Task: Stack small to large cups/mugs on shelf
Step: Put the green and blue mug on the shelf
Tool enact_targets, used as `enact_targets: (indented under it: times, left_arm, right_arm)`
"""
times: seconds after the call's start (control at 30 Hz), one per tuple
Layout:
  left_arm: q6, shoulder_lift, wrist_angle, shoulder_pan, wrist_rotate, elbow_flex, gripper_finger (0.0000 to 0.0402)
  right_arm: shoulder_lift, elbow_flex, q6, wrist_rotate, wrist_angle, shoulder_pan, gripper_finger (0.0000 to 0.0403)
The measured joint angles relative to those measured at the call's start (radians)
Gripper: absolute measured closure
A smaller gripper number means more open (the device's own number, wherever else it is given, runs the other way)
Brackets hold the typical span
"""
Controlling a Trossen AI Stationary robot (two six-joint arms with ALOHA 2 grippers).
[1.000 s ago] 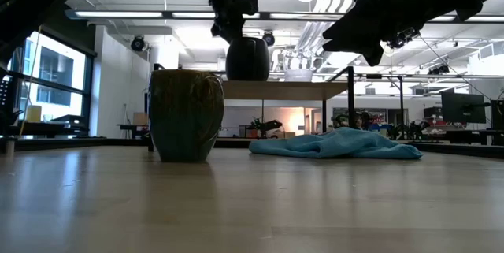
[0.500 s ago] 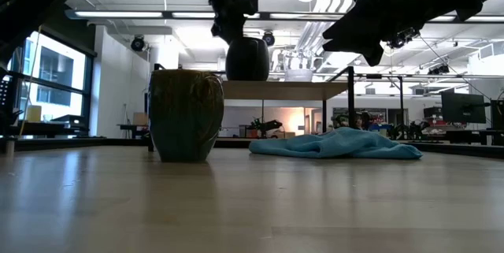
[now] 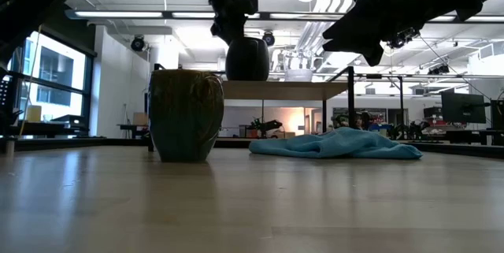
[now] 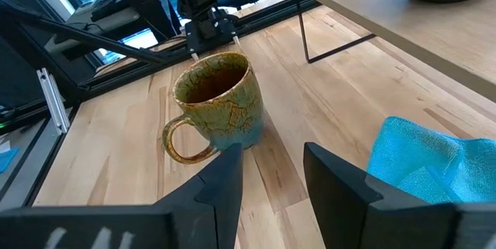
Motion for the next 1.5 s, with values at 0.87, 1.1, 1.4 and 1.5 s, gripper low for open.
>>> enact_targets:
  times: [0.87,1.1,1.4,1.5]
  left_arm:
    - [0.101,-0.002,-0.027,0.000,-0.050,0.000,0.0202]
    - [0.083,-0.002,-0.023,0.000,-0.024,0.000,0.0202]
    - [0.067,-0.002,-0.003,0.000,-0.008,0.000,0.0202]
    - [0.067,-0.004,0.011,0.000,-0.007,0.000,0.0202]
  right_arm:
    - [0.000,0.000,0.000,0.000,0.000,0.000,0.0275]
    - [0.000,0.000,0.000,0.000,0.000,0.000,0.0275]
    - [0.000,0.000,0.000,0.000,0.000,0.000,0.0275]
    - [0.000,0.000,0.000,0.000,0.000,0.000,0.0275]
